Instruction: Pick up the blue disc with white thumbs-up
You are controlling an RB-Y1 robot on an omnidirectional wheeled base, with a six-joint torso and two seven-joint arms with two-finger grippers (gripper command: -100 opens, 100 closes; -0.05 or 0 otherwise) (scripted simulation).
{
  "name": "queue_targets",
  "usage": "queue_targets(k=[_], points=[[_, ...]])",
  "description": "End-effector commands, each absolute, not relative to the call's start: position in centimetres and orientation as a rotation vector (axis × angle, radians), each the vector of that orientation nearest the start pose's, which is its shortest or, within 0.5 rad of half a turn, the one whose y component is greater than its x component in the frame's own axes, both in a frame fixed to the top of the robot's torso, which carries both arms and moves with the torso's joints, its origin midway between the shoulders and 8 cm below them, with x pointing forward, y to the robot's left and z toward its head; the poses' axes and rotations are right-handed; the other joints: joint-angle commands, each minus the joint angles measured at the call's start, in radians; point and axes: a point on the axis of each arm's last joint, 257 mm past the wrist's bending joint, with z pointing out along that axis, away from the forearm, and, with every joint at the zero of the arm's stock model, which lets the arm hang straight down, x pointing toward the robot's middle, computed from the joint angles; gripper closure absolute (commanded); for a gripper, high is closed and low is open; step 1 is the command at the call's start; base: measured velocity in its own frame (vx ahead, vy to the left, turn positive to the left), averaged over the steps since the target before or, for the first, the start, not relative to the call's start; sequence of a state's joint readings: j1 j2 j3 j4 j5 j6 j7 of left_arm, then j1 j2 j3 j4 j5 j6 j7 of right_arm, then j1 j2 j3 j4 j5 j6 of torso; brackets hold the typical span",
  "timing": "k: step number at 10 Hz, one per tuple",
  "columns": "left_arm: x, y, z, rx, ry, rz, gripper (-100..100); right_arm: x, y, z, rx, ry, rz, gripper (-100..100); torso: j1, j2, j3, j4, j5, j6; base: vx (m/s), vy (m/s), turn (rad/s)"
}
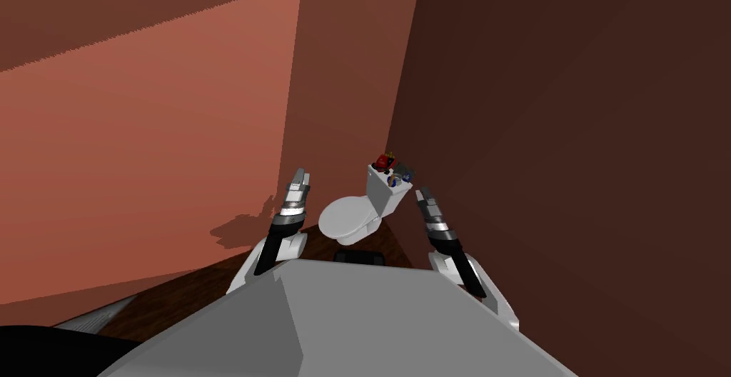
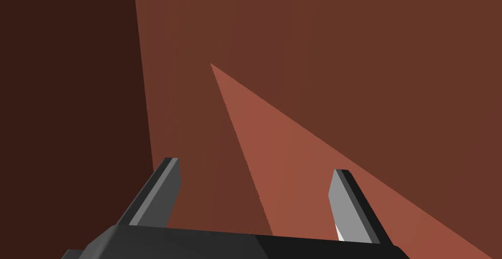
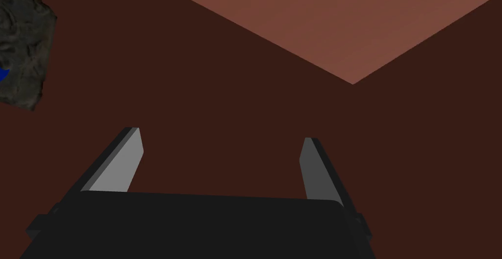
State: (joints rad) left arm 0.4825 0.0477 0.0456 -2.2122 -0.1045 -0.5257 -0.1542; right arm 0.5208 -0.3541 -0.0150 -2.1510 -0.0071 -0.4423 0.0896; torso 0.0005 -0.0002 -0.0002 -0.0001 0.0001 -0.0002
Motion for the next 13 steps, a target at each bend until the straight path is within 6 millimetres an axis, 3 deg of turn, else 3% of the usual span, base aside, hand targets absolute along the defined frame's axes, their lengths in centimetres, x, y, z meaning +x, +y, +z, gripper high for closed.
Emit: queue_targets(k=[1, 5, 6, 8, 9, 13], points=[[35.4, 27.8, 0.4, -0.506, 0.759, -1.05, 0, 37.5, -27.5, -6.2, 0.493, 1.088, 1.11, -100, 0.0, 0.0, 0.0, 0.0, 0.0, 0.0, 0.002, 0.008, 0.048], [35.4, 27.8, 0.4, -0.506, 0.759, -1.05, 0, 38.0, -28.4, -10.3, 0.426, 1.273, 1.012, -100, 0.0, 0.0, 0.0, 0.0, 0.0, 0.0, 0.001, 0.014, 0.161], [35.4, 27.8, 0.4, -0.506, 0.759, -1.05, 0, 38.0, -28.3, -10.3, 0.414, 1.284, 1.009, -100, 0.0, 0.0, 0.0, 0.0, 0.0, 0.0, 0.001, 0.009, 0.035], [35.4, 27.8, 0.4, -0.506, 0.759, -1.05, 0, 38.2, -29.2, -12.5, 0.379, 1.376, 0.951, -100, 0.0, 0.0, 0.0, 0.0, 0.0, 0.0, 0.002, 0.013, 0.147], [35.4, 27.8, 0.4, -0.506, 0.759, -1.05, 0, 38.2, -29.2, -12.5, 0.368, 1.384, 0.948, -100, 0.0, 0.0, 0.0, 0.0, 0.0, 0.0, 0.004, 0.006, 0.055], [35.4, 27.8, 0.4, -0.506, 0.759, -1.05, 0, 38.3, -31.2, -15.9, 0.295, 1.534, 0.839, -100, 0.0, 0.0, 0.0, 0.0, 0.0, 0.001, 0.002, 0.011, 0.121]])
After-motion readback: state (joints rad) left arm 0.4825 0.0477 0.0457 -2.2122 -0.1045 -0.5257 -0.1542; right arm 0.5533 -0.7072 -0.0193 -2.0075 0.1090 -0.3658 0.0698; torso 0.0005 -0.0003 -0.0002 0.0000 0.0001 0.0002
